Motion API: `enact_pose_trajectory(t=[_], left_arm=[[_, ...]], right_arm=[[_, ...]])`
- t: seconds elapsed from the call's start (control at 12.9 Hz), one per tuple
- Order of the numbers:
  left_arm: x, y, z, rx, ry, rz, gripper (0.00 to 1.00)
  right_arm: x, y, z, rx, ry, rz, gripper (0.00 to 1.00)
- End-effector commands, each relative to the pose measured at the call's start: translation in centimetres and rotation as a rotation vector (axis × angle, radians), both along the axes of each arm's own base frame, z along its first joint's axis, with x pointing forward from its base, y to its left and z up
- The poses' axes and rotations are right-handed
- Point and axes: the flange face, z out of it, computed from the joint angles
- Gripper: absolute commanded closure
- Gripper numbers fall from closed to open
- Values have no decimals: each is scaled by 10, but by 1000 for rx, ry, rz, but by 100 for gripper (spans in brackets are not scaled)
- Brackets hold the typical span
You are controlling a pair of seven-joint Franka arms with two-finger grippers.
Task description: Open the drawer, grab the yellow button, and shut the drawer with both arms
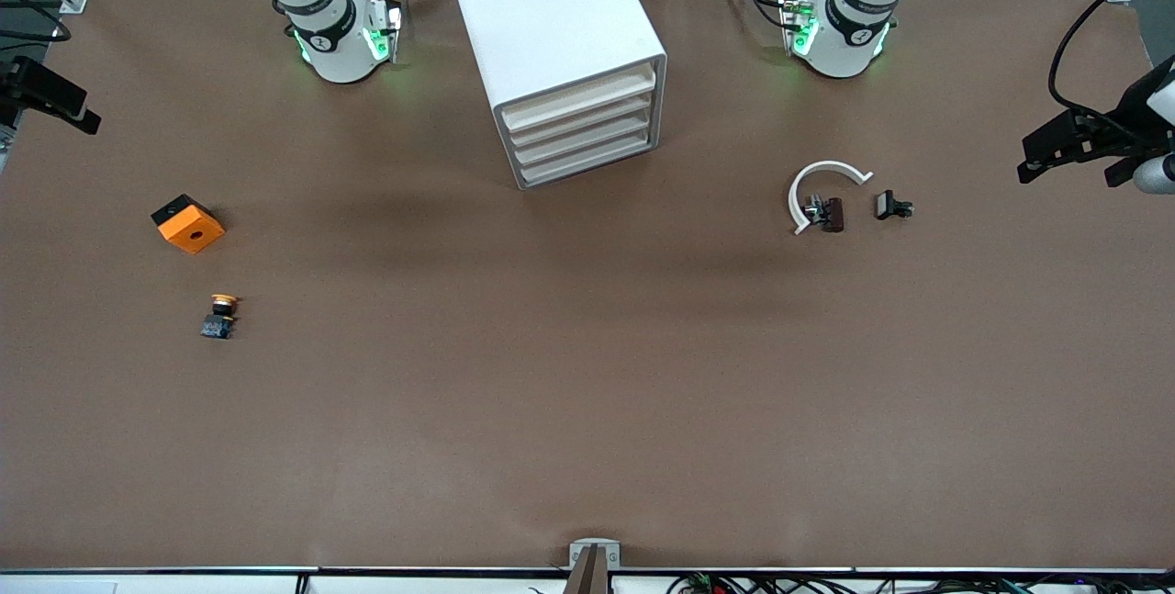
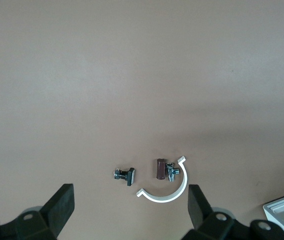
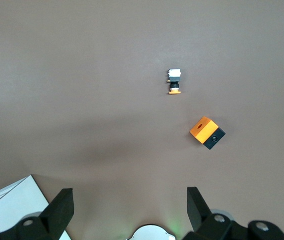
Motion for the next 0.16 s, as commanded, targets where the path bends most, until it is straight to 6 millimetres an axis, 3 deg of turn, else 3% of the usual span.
enact_pose_trajectory(t=[0.0, 0.08], left_arm=[[-4, 0, 4, 2, 3, -6, 0], [-4, 0, 4, 2, 3, -6, 0]], right_arm=[[-14, 1, 2, -5, -21, -6, 0], [-15, -4, 3, -3, -26, -8, 0]])
